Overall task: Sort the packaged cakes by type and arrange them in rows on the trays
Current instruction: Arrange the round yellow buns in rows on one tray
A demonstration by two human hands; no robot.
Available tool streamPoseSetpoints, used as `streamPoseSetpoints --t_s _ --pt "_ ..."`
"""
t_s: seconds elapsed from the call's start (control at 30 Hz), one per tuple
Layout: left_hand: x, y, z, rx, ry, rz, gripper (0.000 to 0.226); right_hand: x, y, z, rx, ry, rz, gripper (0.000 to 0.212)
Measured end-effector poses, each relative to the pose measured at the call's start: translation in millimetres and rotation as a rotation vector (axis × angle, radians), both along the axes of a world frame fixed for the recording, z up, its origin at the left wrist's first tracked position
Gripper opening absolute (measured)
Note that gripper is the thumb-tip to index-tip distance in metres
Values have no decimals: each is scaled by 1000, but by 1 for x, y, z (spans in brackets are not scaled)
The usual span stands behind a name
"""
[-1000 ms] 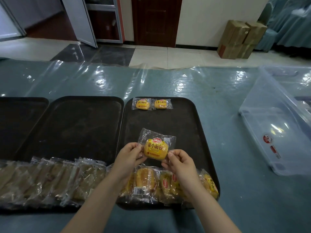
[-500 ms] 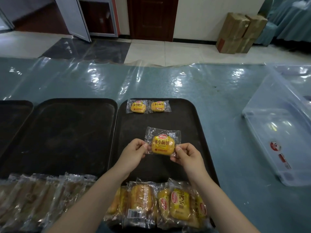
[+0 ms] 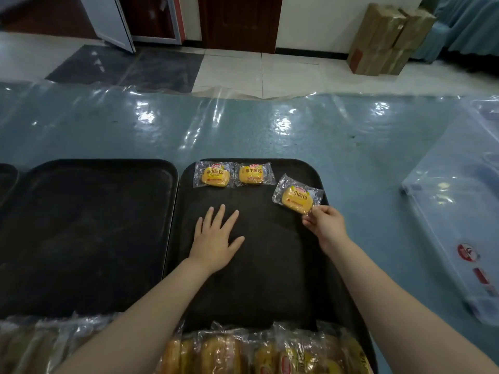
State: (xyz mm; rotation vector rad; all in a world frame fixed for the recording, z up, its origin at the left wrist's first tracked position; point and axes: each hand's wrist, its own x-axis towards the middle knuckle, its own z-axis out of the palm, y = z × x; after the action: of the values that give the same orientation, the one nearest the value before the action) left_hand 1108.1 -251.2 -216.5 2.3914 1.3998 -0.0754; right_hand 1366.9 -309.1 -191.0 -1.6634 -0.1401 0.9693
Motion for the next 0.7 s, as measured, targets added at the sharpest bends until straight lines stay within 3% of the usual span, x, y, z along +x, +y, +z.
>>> streamPoseSetpoints --t_s 0.33,0.53,0.7 --pt "16 26 -29 141 108 12 84 45 71 -14 -142 -297 44 21" --pt "16 26 -34 169 95 13 80 58 92 -12 -213 -425 100 24" --pt "16 27 -38 191 87 19 76 61 104 -17 -240 -467 164 14"
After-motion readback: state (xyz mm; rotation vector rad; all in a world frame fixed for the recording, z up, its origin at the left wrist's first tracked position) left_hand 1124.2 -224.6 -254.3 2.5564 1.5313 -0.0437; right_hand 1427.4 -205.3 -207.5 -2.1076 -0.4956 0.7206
